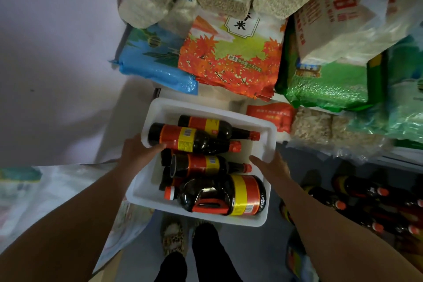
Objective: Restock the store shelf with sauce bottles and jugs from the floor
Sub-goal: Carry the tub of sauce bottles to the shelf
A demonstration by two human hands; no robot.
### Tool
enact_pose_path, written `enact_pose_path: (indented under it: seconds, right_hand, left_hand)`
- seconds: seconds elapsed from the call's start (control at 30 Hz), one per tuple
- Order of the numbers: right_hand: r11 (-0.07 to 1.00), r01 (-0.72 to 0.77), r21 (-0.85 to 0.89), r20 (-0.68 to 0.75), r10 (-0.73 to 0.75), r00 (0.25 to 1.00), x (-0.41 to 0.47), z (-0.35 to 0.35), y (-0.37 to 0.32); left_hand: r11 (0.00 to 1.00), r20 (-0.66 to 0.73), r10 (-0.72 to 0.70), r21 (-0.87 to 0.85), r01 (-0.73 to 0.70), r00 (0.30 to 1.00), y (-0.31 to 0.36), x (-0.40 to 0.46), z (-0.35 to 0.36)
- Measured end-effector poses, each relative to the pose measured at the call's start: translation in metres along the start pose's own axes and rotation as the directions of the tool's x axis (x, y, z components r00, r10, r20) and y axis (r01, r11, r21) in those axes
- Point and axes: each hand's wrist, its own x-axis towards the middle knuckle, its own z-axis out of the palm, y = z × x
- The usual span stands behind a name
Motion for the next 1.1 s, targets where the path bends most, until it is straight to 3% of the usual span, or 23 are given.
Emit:
enact_pose_path:
  seconds: [0.17, 0.33, 0.5, 0.7, 0.87, 1.1]
  right_hand:
    - [0.988, 0.119, -0.1, -0.039, -0.123, 0.992, -0.037, -0.003, -0.007]
    - [0.997, 0.072, -0.03, 0.134, -0.067, 0.989, -0.063, 0.007, 0.001]
    - [0.998, 0.067, 0.004, 0.116, -0.067, 0.991, -0.075, 0.017, 0.013]
    - [1.0, 0.019, -0.016, 0.07, -0.018, 0.997, -0.079, 0.014, 0.024]
    - [0.997, 0.073, 0.026, 0.141, -0.076, 0.987, -0.076, 0.011, 0.03]
    - [0.991, 0.07, 0.116, 0.115, -0.084, 0.99, -0.082, 0.011, 0.038]
  left_hand:
    - [0.999, 0.001, -0.035, -0.03, 0.035, 0.999, 0.001, -0.052, 0.011]
    - [0.994, 0.119, -0.043, -0.096, 0.055, 0.992, -0.002, -0.101, 0.041]
    - [0.959, 0.239, -0.14, -0.208, 0.192, 0.961, -0.03, -0.107, 0.073]
    - [0.793, 0.264, -0.244, -0.5, 0.348, 0.933, -0.039, -0.104, 0.091]
    - [0.532, 0.365, -0.279, -0.712, 0.459, 0.888, -0.032, -0.105, 0.098]
    - [0.459, 0.337, -0.317, -0.764, 0.454, 0.887, -0.017, -0.111, 0.087]
